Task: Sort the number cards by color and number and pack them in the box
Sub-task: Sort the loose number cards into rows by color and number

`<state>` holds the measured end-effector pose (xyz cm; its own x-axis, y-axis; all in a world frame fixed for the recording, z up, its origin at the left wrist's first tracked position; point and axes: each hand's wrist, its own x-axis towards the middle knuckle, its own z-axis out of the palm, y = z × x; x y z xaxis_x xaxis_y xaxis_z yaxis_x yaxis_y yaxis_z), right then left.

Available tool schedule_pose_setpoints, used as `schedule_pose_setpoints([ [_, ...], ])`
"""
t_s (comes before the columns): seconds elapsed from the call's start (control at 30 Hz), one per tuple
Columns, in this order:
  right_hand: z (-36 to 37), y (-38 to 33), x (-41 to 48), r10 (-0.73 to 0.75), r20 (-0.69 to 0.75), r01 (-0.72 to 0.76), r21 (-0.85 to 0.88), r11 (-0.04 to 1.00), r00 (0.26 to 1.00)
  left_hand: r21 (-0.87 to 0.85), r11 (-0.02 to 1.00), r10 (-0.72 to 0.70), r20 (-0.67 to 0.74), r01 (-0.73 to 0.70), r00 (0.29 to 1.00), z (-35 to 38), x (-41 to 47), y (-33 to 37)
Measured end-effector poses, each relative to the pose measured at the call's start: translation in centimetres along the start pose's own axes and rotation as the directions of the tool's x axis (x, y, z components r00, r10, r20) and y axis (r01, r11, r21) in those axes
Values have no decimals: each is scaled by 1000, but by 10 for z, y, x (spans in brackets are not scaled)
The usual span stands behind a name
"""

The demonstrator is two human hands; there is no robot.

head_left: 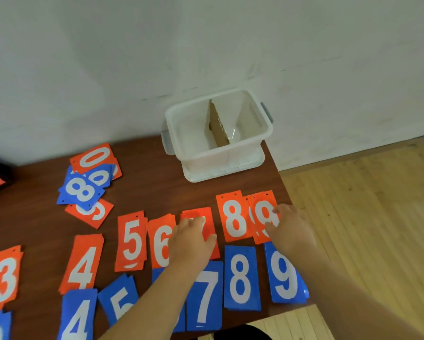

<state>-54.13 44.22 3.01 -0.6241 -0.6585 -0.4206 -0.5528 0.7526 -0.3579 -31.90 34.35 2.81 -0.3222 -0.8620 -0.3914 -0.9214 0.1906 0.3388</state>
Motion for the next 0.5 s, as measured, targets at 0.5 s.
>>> schedule_pose_setpoints([
  [0.5,82,-228,-25,-399,94,398,31,917,912,2,954,-294,-173,299,940,-118,11,-218],
])
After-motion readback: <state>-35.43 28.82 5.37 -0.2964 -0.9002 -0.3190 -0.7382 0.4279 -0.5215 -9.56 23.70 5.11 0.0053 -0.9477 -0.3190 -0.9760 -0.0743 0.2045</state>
